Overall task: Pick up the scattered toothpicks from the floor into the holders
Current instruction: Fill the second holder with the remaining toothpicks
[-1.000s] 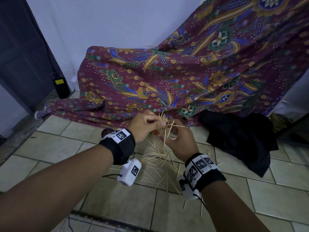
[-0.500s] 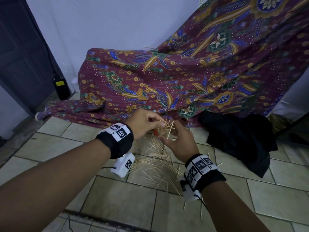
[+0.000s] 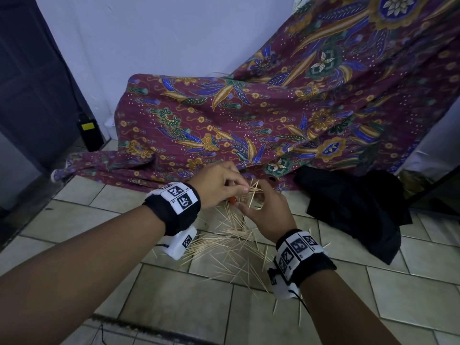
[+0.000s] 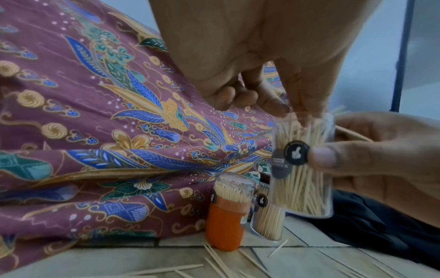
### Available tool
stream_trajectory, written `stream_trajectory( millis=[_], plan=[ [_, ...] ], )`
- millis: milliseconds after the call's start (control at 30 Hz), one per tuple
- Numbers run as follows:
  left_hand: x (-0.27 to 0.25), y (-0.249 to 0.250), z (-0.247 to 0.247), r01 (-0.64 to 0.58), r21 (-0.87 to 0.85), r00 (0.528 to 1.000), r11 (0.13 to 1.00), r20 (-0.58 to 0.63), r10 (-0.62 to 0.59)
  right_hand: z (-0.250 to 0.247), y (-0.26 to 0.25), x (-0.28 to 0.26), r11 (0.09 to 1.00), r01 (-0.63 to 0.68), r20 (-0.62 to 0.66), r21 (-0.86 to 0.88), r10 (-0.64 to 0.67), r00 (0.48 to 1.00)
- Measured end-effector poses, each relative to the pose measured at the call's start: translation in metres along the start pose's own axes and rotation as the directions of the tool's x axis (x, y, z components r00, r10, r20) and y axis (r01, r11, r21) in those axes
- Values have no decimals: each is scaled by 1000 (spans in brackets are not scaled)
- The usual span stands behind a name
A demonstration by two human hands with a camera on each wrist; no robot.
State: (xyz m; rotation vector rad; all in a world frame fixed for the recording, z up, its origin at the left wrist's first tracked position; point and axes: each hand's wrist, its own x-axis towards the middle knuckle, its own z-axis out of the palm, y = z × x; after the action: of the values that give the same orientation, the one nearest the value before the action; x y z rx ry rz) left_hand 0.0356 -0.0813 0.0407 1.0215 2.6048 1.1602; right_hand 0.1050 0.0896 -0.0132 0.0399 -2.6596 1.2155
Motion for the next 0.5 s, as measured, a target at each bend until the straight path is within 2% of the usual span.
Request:
stream_trajectory(
  millis=[133, 233, 333, 500],
  plan=[
    [0, 3, -1, -39, -8, 998, 999, -42, 38, 2, 1, 1, 1000, 6, -11, -1, -6, 1000],
    [0, 8, 1, -72, 121, 997, 990, 31, 69, 6, 5, 3, 1000, 20, -15, 1, -20, 1000],
    [2, 9, 6, -52, 219, 997, 974, 71, 38, 8, 8, 5, 1000, 21, 5, -22, -21, 1000],
    [6, 7, 8, -23, 209, 998, 978, 54, 12, 9, 7, 3, 1000, 20, 1, -15, -20, 1000]
  ],
)
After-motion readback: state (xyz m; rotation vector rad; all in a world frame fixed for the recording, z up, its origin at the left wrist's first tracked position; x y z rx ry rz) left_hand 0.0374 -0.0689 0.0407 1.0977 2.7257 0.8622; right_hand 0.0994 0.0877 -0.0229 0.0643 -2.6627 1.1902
